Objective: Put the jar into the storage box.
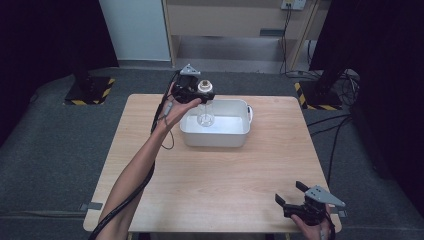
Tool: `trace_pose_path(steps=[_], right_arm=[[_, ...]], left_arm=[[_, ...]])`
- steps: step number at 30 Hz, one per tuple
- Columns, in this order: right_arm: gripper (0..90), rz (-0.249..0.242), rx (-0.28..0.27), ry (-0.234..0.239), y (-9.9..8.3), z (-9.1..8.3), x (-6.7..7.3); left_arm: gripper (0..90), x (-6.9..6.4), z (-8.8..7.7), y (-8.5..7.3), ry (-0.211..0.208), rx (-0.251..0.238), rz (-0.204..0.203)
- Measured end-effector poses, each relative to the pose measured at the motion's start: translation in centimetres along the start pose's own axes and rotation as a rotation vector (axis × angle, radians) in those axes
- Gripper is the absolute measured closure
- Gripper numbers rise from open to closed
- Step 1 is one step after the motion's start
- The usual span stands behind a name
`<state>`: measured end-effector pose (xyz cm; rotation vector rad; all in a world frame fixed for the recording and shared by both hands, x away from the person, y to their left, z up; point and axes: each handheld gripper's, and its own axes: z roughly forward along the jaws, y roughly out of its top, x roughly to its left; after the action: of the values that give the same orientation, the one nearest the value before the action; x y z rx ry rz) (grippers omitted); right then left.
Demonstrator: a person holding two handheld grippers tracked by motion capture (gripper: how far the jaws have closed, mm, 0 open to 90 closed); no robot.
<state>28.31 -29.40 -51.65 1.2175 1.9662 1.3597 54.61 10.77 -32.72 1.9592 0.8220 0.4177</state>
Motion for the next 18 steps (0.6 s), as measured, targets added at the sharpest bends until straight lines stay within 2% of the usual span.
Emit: trace_pose_path(steps=[5, 12, 18], right_arm=[[3.9, 0.000, -0.001, 0.001, 0.0, -0.1, 0.0], [3.9, -0.001, -0.003, 0.002, 0.0, 0.0, 0.0], [4.0, 0.002, -0.006, 0.006, 0.0, 0.0, -0.1]], left_arm=[[42.9, 0.5, 1.5, -0.7, 0.036, 0.010, -0.018], [42.9, 1.2, 3.1, -1.5, 0.058, 0.017, -0.064], [42.9, 1.1, 4.8, -2.6, 0.081, 0.026, -0.072]])
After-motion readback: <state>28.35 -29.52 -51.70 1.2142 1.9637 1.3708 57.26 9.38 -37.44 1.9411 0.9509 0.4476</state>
